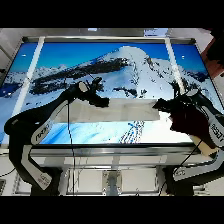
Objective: Fold the shirts.
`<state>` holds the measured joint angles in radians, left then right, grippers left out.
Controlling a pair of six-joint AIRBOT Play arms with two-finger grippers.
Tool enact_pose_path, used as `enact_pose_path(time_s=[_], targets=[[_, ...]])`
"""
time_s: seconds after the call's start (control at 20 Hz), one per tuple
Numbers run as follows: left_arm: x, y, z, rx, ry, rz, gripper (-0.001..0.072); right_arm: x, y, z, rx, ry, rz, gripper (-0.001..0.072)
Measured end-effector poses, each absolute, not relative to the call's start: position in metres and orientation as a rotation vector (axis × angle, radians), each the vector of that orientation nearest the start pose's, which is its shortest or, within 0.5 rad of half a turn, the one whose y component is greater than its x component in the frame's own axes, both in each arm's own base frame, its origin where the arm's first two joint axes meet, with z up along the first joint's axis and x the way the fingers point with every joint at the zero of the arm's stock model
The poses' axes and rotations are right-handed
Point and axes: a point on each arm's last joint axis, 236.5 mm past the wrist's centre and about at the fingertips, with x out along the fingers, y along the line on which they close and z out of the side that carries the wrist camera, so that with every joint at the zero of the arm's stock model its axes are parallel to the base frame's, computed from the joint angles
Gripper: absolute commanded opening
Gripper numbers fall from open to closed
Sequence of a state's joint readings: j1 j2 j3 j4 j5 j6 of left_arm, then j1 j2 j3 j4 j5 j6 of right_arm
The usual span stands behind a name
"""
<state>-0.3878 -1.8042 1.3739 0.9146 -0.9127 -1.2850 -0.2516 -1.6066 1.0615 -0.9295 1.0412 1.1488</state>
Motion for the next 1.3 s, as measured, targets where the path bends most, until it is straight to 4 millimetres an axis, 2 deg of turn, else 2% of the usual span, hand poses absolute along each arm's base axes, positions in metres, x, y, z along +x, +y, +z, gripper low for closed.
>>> enact_pose_path(time_s=[0.05, 0.15, 0.2, 0.35, 0.4, 0.55, 0.65, 0.75, 0.95, 1.2, 1.3], targets=[[0.411, -0.291, -0.096, -0.198, 1.319, -0.675, 0.0117, 0.396, 0.029, -0.107, 0.537, 1.361, 0.286, 0.0448], [0.411, -0.291, -0.096, -0.201, 1.318, -0.675, 0.0008, 0.397, 0.04, -0.109, 0.547, 1.363, 0.315, 0.0446], [0.411, -0.292, -0.096, -0.201, 1.319, -0.675, 0.0008, 0.398, 0.045, -0.11, 0.546, 1.363, 0.328, 0.0425], [0.411, -0.295, -0.094, -0.227, 1.319, -0.678, 0.0008, 0.398, 0.055, -0.114, 0.533, 1.364, 0.349, 0.006], [0.411, -0.296, -0.093, -0.234, 1.319, -0.679, 0.0007, 0.398, 0.056, -0.114, 0.529, 1.366, 0.353, 0.0036], [0.411, -0.298, -0.093, -0.268, 1.33, -0.669, 0.0007, 0.399, 0.06, -0.11, 0.528, 1.357, 0.368, 0.0036], [0.408, -0.299, -0.098, -0.289, 1.353, -0.655, 0.0007, 0.4, 0.064, -0.097, 0.521, 1.345, 0.39, 0.0035], [0.402, -0.303, -0.105, -0.292, 1.38, -0.653, 0.0007, 0.401, 0.066, -0.076, 0.496, 1.325, 0.423, 0.0035], [0.39, -0.323, -0.111, -0.29, 1.397, -0.67, 0.0007, 0.403, 0.066, -0.014, 0.392, 1.259, 0.492, 0.0035], [0.38, -0.361, -0.109, -0.303, 1.355, -0.7, 0.0007, 0.409, 0.065, 0.064, 0.281, 1.141, 0.532, 0.0033], [0.376, -0.374, -0.104, -0.319, 1.345, -0.72, 0.0008, 0.41, 0.066, 0.086, 0.258, 1.112, 0.544, 0.0034]])
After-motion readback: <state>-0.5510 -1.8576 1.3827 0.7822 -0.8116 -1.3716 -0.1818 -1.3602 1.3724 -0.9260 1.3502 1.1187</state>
